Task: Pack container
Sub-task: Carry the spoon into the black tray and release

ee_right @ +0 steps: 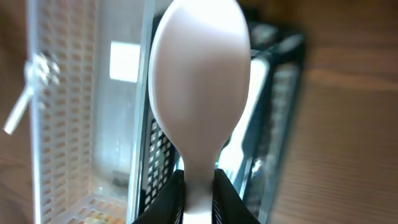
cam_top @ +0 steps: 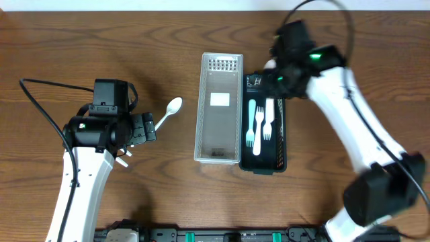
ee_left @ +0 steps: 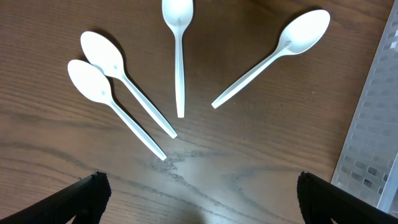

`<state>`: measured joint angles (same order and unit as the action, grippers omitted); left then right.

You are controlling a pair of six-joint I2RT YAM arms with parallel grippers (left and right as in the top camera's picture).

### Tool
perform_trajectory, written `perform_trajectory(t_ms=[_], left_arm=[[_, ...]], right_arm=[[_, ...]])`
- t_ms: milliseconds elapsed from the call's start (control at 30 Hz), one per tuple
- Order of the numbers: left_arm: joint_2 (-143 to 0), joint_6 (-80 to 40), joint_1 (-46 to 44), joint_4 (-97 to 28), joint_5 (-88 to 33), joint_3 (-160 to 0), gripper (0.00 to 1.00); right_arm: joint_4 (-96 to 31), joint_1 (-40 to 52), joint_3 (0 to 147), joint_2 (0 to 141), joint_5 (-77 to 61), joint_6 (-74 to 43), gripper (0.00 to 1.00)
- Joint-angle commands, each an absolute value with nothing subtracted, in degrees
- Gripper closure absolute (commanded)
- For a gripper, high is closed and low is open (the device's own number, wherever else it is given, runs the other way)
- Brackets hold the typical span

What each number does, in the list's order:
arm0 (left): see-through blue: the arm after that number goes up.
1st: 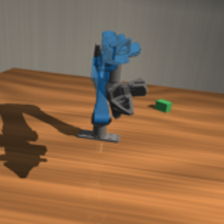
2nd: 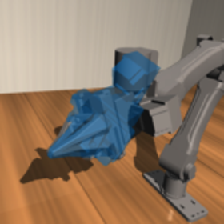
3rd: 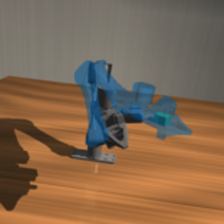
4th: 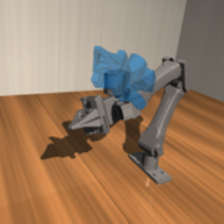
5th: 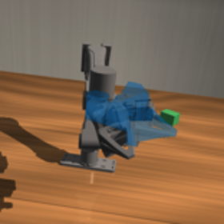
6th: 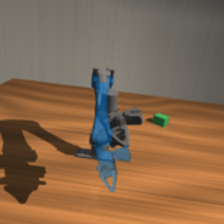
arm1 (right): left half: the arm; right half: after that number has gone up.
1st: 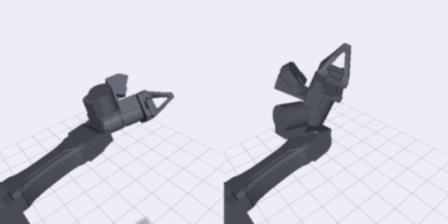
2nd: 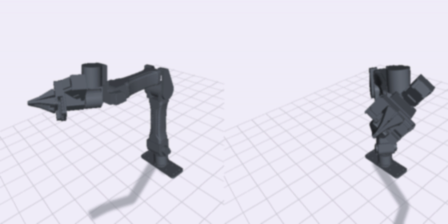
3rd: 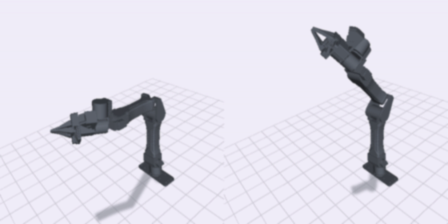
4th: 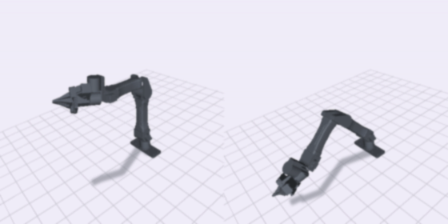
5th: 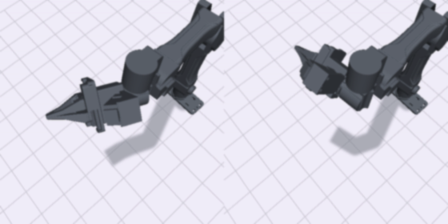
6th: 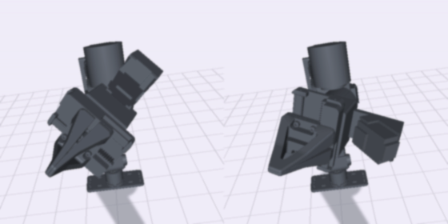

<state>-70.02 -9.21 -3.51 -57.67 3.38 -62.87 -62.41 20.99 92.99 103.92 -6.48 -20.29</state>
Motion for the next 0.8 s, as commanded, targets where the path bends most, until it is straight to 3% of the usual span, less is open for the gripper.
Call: perform_trajectory(t_ms=[0, 233, 367, 700, 767], left_arm=[[-70.08, -9.74, -3.62, -58.06, 3.44, -63.70, 0.02], [-70.08, -9.74, -3.62, -58.41, 3.44, -63.70, 0.02], [-70.08, -9.74, -3.62, -58.39, 3.44, -63.70, 0.02], [-69.97, -9.78, -3.62, -58.37, 3.44, -63.70, 0.02], [-69.97, -9.78, -3.62, -58.24, 3.44, -63.70, 0.02]], right_arm=[[-62.52, 23.90, 93.03, 108.95, -5.80, -21.87, 0.91], [-61.87, 25.96, 93.03, 114.80, -5.82, -22.26, 0.87], [-61.25, 25.93, 93.03, 114.76, -5.80, -22.20, 0.71], [-62.54, 23.92, 96.47, 110.80, -3.68, -20.29, 0.67], [-63.37, 22.55, 98.45, 108.25, -1.61, -19.38, 0.56]])
